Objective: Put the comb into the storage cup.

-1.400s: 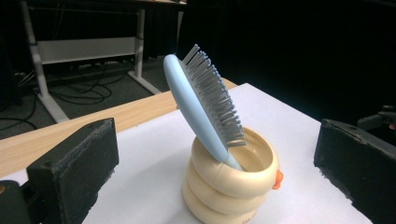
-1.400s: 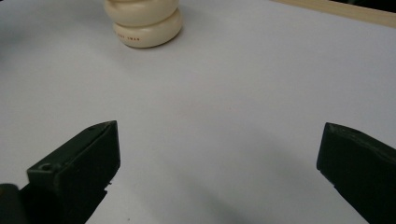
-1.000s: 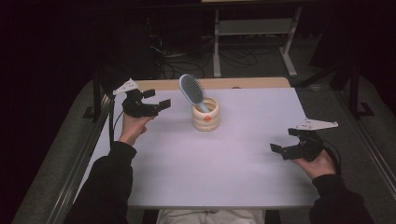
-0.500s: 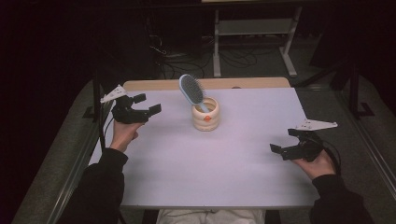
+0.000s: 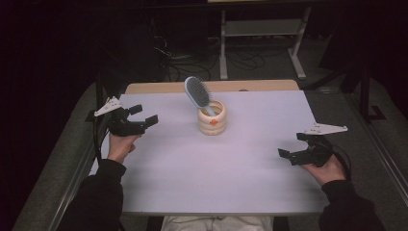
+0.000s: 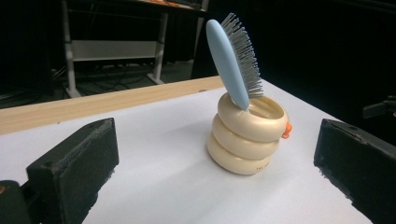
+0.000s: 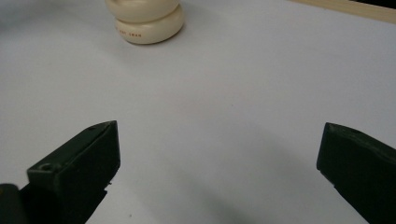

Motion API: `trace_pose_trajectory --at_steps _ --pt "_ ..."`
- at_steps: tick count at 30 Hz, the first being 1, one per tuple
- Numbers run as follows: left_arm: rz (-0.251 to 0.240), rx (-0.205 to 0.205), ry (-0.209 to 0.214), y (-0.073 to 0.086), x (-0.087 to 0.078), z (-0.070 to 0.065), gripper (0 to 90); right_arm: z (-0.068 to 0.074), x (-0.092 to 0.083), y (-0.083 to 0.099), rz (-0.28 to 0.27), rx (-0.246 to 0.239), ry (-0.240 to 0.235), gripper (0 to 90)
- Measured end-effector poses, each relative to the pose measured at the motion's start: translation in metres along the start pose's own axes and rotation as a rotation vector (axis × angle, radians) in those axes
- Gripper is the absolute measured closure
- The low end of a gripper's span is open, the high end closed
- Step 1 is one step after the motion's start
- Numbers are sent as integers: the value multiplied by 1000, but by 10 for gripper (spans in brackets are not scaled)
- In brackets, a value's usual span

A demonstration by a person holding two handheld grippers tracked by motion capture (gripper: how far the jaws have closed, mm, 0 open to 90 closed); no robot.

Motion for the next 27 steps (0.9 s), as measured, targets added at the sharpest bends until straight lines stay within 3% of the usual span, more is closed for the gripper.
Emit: trace_pose_trajectory --at_steps 6,18,27 --pt "0 1 -26 12 -13 5 0 0 1 1 8 -1 1 0" --pt "-31 10 -41 21 -40 4 0 0 3 2 17 -4 0 0" --pt "-40 9 -79 27 -59 7 0 0 3 2 19 -4 -3 0"
Point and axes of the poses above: each handheld gripper's, and its own axes: x roughly forward along the jaws, y roughly out of its underside, z roughly to its left, the point moved 1 cm from there along x, roughly forward along the jaws, and after that the axes turned 13 degrees about -z, right-handed, at the moved point
